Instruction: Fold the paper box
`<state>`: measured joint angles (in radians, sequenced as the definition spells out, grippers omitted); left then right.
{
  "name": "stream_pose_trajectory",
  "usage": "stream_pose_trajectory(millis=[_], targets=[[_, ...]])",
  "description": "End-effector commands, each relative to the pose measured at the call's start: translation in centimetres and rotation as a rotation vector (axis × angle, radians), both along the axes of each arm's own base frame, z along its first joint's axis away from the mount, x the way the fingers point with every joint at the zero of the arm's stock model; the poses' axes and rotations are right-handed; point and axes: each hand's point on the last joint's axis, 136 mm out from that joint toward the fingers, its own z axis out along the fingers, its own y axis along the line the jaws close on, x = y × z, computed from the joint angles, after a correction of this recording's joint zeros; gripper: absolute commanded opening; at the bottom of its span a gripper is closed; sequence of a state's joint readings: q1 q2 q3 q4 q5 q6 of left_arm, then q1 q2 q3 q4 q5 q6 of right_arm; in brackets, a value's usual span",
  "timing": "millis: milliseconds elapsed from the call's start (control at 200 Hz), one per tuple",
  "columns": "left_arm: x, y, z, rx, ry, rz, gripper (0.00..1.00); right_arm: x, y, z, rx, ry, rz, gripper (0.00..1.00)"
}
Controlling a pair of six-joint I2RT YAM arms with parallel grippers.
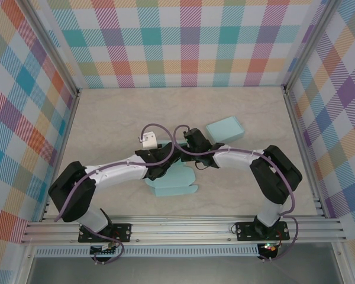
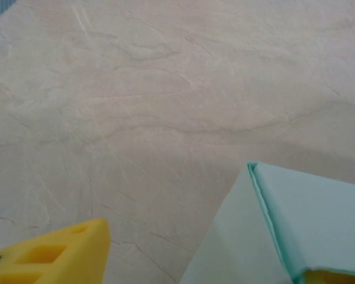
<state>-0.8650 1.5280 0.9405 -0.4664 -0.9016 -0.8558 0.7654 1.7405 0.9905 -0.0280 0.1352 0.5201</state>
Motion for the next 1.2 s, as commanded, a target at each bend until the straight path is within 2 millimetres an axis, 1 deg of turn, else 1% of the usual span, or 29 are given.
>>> stream_pose_trajectory(millis=[0, 90, 250, 315, 390, 450, 500, 585, 665, 730, 845, 910, 955, 1080, 1195], targets=[[-0.3, -1.3, 0.6, -0.116, 0.012, -0.088, 0.73, -0.2, -1.6, -0.7, -0.081, 0.046, -0.043, 0.0], [-1.1, -2.0, 0.9, -0.194, 0.029, -0.148, 0.8, -0.3, -2.2, -0.8, -0.121, 0.057, -0.052, 0.0], [-2.7, -2.1, 2.2, -0.31, 0.026, -0.203, 0.89, -0.9, -3.0, -0.9, -0.18, 0.092, -0.041, 0.0], [-3.3, -1.9, 2.7, -0.342, 0.022, -0.212, 0.94, -1.4, -3.2, -0.9, -0.209, 0.121, -0.021, 0.0], [-3.9, -1.1, 3.2, -0.353, 0.02, -0.201, 1.0, -2.6, -3.3, -1.0, -0.244, 0.192, 0.026, 0.0], [-4.4, -0.4, 3.6, -0.356, 0.017, -0.185, 1.0, -3.8, -3.7, -1.4, -0.282, 0.256, 0.066, 0.0], [-4.7, 0.3, 3.8, -0.362, 0.003, -0.168, 1.0, -4.7, -4.4, -2.0, -0.327, 0.304, 0.081, 0.0], [-5.1, 1.0, 4.2, -0.399, -0.033, -0.163, 1.0, -5.9, -5.4, -2.8, -0.378, 0.363, 0.098, 0.0], [-5.5, 1.8, 4.5, -0.43, -0.076, -0.149, 1.0, -6.8, -6.3, -3.6, -0.432, 0.413, 0.114, 0.0], [-5.9, 2.7, 4.9, -0.448, -0.106, -0.128, 1.0, -7.1, -6.9, -4.1, -0.482, 0.444, 0.12, 0.0], [-6.5, 4.1, 5.6, -0.468, -0.148, -0.098, 1.0, -6.7, -8.4, -5.1, -0.607, 0.474, 0.101, 0.0], [-6.7, 4.3, 5.9, -0.492, -0.166, -0.105, 1.0, -5.9, -9.2, -5.5, -0.692, 0.478, 0.08, 0.0], [-6.8, 4.4, 5.9, -0.5, -0.174, -0.108, 1.0, -5.2, -9.5, -5.8, -0.74, 0.471, 0.069, 0.0], [-7.0, 5.1, 6.1, -0.486, -0.182, -0.097, 1.0, -3.1, -9.2, -6.9, -0.836, 0.465, 0.066, 0.0], [-7.2, 5.7, 6.2, -0.468, -0.18, -0.082, 1.0, -2.3, -8.4, -8.2, -0.881, 0.503, 0.099, 0.0]])
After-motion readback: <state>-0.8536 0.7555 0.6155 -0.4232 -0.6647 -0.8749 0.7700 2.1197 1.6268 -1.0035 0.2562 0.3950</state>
